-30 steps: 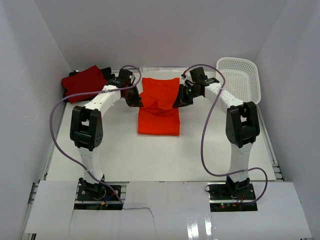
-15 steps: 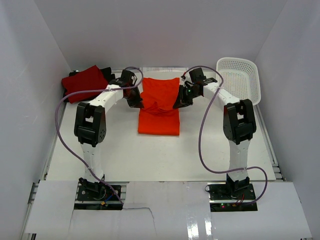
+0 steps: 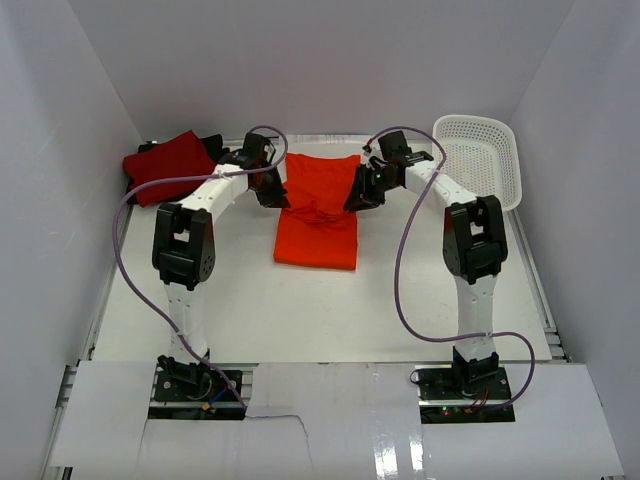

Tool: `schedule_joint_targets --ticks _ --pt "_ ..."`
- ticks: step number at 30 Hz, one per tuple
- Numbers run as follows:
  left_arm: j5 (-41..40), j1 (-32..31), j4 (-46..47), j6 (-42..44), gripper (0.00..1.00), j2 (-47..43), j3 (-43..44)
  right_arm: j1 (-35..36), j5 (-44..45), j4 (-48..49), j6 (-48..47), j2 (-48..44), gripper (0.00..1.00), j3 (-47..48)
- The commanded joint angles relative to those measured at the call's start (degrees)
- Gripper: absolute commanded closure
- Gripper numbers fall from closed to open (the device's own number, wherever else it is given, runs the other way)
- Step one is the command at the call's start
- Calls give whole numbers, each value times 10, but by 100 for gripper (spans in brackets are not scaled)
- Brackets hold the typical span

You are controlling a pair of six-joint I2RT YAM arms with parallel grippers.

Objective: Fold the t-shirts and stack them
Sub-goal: Fold the folded rectangular tshirt in 1/3 of the way

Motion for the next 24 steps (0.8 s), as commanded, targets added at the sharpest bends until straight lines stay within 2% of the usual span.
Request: schedule_joint_targets --ticks 1,3,6,7,8,11,17,20,21,23,24 --pt "-15 5 14 -1 80 -9 45 -5 16 11 1 3 64 37" --pt "-27 6 14 -4 77 -10 62 -6 25 18 5 4 63 46" --pt "-30 11 9 -5 62 -7 106 -8 37 33 15 5 59 72" --pt "-33 12 6 -6 46 -1 117 -9 43 37 17 4 57 79" --pt "-30 12 5 -6 38 2 134 -9 45 45 21 2 56 86" --pt "-30 12 -4 -9 25 7 140 -14 44 88 32 -12 51 81" --pt "-36 16 12 -7 26 -45 94 -14 0 146 47 -54 51 21" --pt "8 17 61 11 30 -87 16 -15 -43 204 55 -92 52 -81" --pt "40 17 92 19 33 -119 -43 -15 -59 224 60 -99 52 -135" --pt "68 17 126 25 37 -153 -107 -14 -118 314 95 -121 54 -192" --pt "92 17 160 29 44 -186 -171 -12 -134 349 108 -125 55 -218"
